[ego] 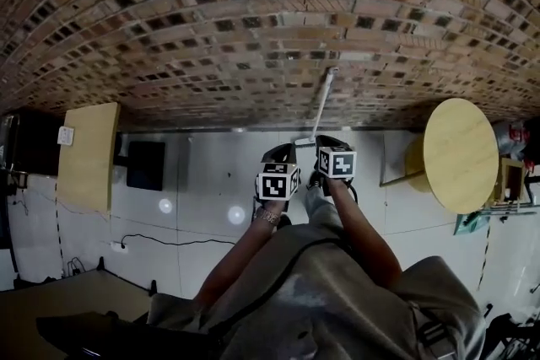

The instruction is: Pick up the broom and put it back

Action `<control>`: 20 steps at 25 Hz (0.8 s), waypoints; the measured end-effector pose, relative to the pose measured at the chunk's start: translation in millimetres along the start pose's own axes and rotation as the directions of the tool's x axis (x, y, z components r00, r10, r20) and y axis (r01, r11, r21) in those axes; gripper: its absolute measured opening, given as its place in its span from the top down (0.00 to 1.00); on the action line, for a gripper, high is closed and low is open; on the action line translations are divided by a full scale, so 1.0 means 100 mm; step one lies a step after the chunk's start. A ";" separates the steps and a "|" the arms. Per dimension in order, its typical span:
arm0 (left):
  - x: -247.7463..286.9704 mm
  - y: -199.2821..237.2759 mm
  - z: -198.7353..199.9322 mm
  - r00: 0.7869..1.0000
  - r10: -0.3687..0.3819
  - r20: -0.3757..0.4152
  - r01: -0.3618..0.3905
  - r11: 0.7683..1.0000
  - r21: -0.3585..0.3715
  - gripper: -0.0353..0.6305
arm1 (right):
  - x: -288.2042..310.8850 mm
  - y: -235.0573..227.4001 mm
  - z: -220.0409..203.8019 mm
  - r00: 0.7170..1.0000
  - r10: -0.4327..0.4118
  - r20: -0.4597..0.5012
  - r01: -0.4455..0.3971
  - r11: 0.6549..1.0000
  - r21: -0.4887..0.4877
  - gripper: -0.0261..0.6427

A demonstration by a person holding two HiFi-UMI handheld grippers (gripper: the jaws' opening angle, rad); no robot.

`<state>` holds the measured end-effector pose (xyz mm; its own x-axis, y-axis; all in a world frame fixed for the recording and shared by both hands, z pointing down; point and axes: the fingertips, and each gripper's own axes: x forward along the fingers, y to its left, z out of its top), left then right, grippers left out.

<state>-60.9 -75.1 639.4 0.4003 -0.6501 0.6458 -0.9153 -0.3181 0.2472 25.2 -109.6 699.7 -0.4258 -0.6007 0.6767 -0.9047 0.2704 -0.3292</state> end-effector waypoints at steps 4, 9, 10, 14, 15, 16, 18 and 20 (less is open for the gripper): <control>-0.33 0.08 -0.44 1.000 -0.005 -0.017 0.004 0.999 -0.035 0.98 | -0.48 0.75 -0.44 0.996 0.080 -0.032 -0.082 0.994 -0.065 0.96; -0.60 -0.02 -0.68 0.999 -0.040 -0.022 0.039 0.999 -0.037 0.98 | -1.00 1.07 -0.65 0.994 0.097 -0.049 -0.100 0.992 -0.078 0.96; -0.65 -0.05 -0.70 0.999 -0.044 -0.017 0.043 0.998 -0.036 0.98 | -1.07 1.10 -0.65 0.994 0.099 -0.044 -0.102 0.992 -0.075 0.96; -0.72 -0.21 -0.67 0.998 -0.055 0.009 0.055 0.998 -0.031 0.98 | -1.21 1.21 -0.54 0.992 0.116 -0.055 -0.124 0.979 -0.162 0.97; -0.72 -0.25 -0.66 0.998 -0.057 0.015 0.057 0.998 -0.029 0.98 | -1.23 1.22 -0.51 0.992 0.114 -0.061 -0.124 0.974 -0.191 0.97; -0.72 -0.28 -0.65 0.998 -0.055 0.022 0.056 0.998 -0.027 0.98 | -1.25 1.23 -0.50 0.992 0.109 -0.061 -0.119 0.971 -0.209 0.97; -0.73 -0.30 -0.59 0.998 -0.045 0.040 0.046 0.999 -0.020 0.98 | -1.27 1.23 -0.47 0.995 0.087 -0.050 -0.096 0.971 -0.219 0.97; -0.74 -0.31 -0.57 0.999 -0.031 0.043 0.032 0.999 -0.010 0.98 | -1.29 1.21 -0.45 0.997 0.068 -0.030 -0.073 0.972 -0.224 0.97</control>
<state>-64.7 22.2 624.9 0.4303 -0.6689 0.6061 -0.9025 -0.3313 0.2751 -30.2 34.4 601.7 -0.4864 -0.5585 0.6720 -0.8516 0.4749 -0.2217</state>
